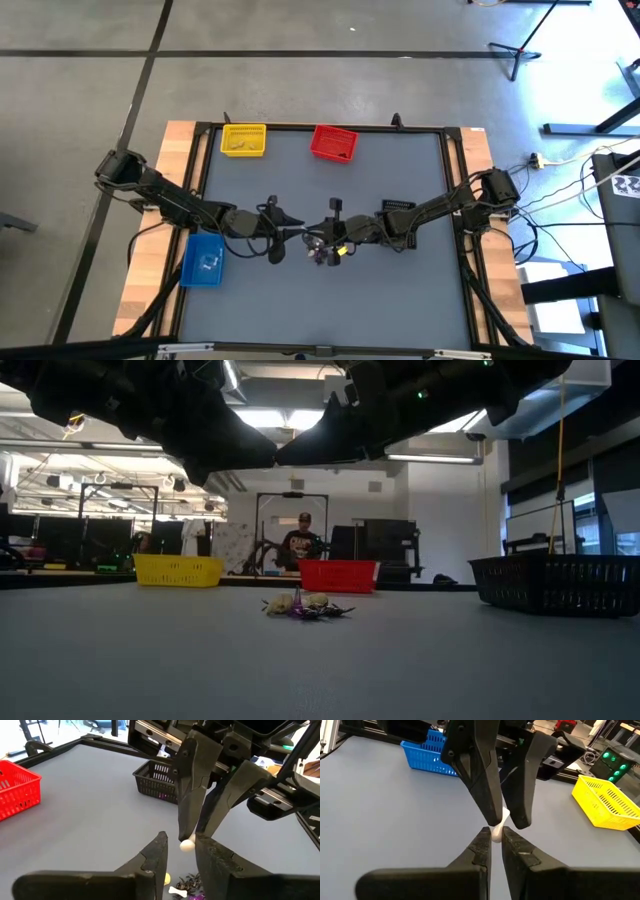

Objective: Sort Halloween decoration
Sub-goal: Put the white bone toy into the blue bin

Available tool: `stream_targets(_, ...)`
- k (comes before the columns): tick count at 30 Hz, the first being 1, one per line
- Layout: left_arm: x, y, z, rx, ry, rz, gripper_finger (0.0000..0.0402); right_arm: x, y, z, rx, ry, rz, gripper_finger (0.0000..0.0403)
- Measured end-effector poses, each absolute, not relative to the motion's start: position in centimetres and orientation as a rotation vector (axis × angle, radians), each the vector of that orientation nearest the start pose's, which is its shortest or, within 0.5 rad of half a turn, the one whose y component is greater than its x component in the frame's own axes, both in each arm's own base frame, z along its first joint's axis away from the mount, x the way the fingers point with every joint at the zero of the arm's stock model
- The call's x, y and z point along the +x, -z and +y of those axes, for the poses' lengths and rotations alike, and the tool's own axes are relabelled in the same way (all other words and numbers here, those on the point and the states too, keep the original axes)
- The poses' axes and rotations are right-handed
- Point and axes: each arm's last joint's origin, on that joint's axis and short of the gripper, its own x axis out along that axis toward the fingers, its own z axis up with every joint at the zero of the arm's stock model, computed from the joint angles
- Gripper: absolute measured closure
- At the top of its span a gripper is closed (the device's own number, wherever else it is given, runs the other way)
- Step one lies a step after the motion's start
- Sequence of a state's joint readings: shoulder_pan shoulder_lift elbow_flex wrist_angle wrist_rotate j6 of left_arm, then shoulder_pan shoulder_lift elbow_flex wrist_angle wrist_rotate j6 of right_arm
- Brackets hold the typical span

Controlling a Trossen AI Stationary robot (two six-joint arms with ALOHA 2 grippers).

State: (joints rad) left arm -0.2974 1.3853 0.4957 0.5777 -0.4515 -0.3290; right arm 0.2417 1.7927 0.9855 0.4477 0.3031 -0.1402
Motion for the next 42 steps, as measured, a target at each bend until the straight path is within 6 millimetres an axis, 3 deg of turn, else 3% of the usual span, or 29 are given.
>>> stream_targets(14, 25.37, -18.16, -6.46, -0.212, -0.198, 0.262, 0.0395, 37.11, -19.17, 8.24, -0.236, 0.037, 0.354, 0.037)
stream_targets(35, 25.37, -18.16, -6.45, -0.212, -0.198, 0.263, 0.0395, 37.11, -19.17, 8.24, -0.233, 0.037, 0.354, 0.037)
stream_targets(42, 25.36, -18.12, -6.44, -0.21, -0.201, 0.266, 0.0395, 37.13, -19.27, 8.26, -0.196, 0.043, 0.344, 0.0311)
